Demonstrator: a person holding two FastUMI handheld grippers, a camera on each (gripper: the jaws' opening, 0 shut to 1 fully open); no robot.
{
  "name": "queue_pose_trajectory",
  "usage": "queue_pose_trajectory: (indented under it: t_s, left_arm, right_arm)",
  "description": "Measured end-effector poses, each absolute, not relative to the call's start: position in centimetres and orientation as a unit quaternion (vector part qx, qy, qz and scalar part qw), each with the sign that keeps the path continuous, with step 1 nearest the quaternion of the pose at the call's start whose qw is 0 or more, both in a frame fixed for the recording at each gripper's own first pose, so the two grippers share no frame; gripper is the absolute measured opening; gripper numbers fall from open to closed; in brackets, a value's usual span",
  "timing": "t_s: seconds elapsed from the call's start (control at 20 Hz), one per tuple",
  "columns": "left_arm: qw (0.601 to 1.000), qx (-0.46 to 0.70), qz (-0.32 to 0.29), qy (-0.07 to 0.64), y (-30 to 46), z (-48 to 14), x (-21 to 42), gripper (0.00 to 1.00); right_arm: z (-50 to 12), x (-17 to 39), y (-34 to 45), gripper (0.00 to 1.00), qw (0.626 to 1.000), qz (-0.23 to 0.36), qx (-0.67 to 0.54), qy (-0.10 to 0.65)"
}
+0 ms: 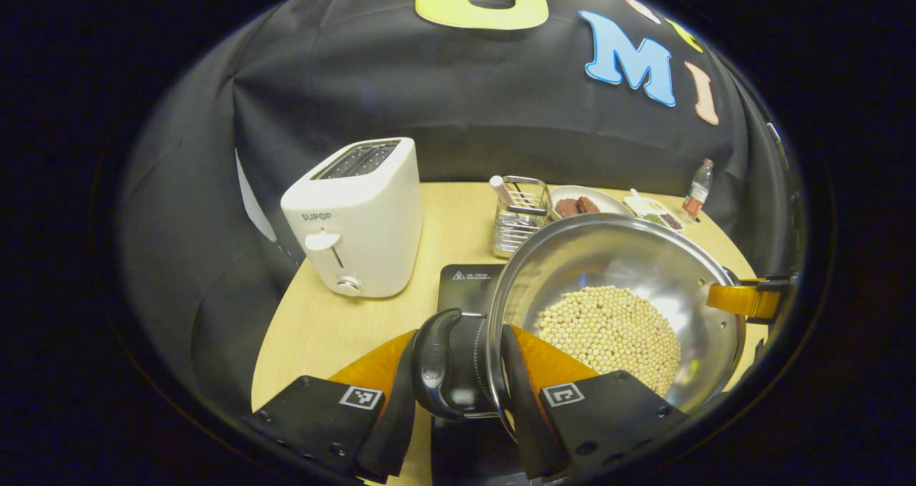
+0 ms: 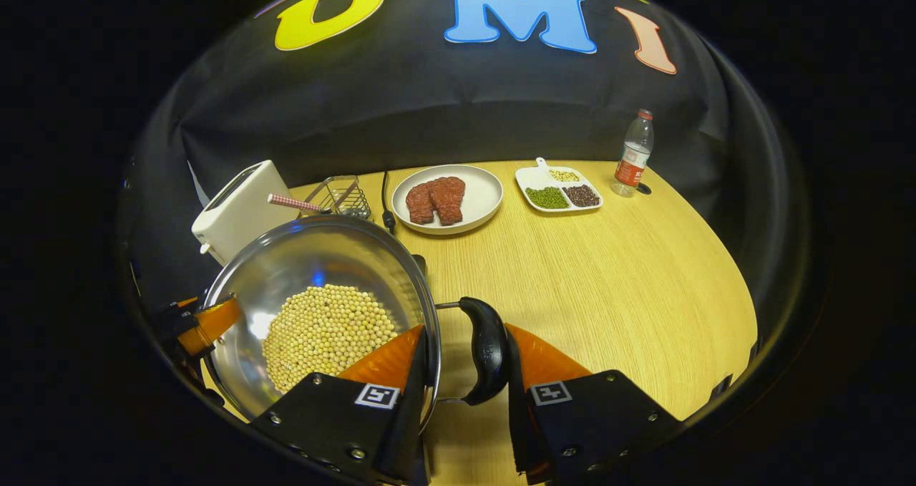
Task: First push the handle of the pot to place it horizontally, then grasp the pot with both hands and set it on the induction cooktop.
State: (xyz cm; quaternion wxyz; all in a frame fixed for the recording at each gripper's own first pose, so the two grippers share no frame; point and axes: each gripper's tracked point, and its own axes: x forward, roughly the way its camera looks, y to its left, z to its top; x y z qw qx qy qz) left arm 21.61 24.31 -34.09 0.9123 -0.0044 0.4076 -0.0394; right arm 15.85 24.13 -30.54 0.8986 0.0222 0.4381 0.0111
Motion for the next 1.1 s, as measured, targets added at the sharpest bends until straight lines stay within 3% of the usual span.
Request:
queue_pose_trajectory:
  t_s: [0.1, 0.15, 0.2, 0.55, 0.6, 0.7, 0.8, 0.85, 0.95, 1.0, 1.05, 1.1]
  left_arm:
    - [0.913, -0.008, -0.036, 0.407, 24.7, -34.3, 21.9, 0.67]
    - [0.914, -0.006, -0.034, 0.405, 24.9, -34.3, 22.2, 0.63]
    - [0.914, -0.003, -0.033, 0.404, 25.2, -34.3, 22.2, 0.68]
    - [0.917, 0.009, -0.026, 0.398, 26.2, -34.4, 22.8, 0.66]
    - [0.918, 0.012, -0.025, 0.396, 26.4, -34.5, 22.7, 0.71]
    - [0.923, 0.024, -0.018, 0.384, 26.6, -34.5, 22.9, 0.71]
    - [0.934, 0.042, -0.001, 0.354, 27.2, -33.3, 23.5, 0.83]
    - [0.939, 0.043, 0.004, 0.341, 27.2, -32.4, 23.6, 0.88]
    - [0.948, 0.04, 0.014, 0.315, 27.0, -30.2, 23.5, 1.0]
    - [0.951, 0.038, 0.017, 0.305, 26.7, -29.1, 23.4, 0.98]
    - [0.955, 0.036, 0.02, 0.292, 26.4, -27.9, 23.4, 0.91]
    - [0.959, 0.035, 0.023, 0.28, 25.9, -26.5, 23.1, 0.98]
  right_arm:
    - [-30.6, 16.1, 24.7, 0.52, 0.9, 0.012, 0.02, 0.435]
    - [-30.4, 16.1, 24.9, 0.52, 0.901, 0.014, 0.02, 0.433]
    - [-30.4, 16.2, 25.1, 0.52, 0.902, 0.016, 0.022, 0.431]
    - [-30.9, 16.5, 25.9, 0.52, 0.901, 0.021, 0.021, 0.433]
    - [-31.0, 16.5, 25.9, 0.52, 0.901, 0.022, 0.023, 0.434]
    - [-30.9, 16.5, 26.0, 0.49, 0.902, 0.026, 0.025, 0.43]
    - [-29.9, 16.8, 25.9, 0.6, 0.913, 0.033, 0.017, 0.406]
    - [-29.0, 17.1, 26.0, 0.61, 0.919, 0.038, 0.015, 0.392]
    - [-27.3, 17.1, 25.1, 0.86, 0.929, 0.038, 0.001, 0.368]
    - [-26.5, 17.1, 24.6, 0.98, 0.933, 0.039, -0.007, 0.358]
    - [-25.5, 17.0, 24.1, 0.98, 0.938, 0.041, -0.013, 0.345]
    - [-24.5, 16.8, 23.5, 0.98, 0.942, 0.045, -0.016, 0.332]
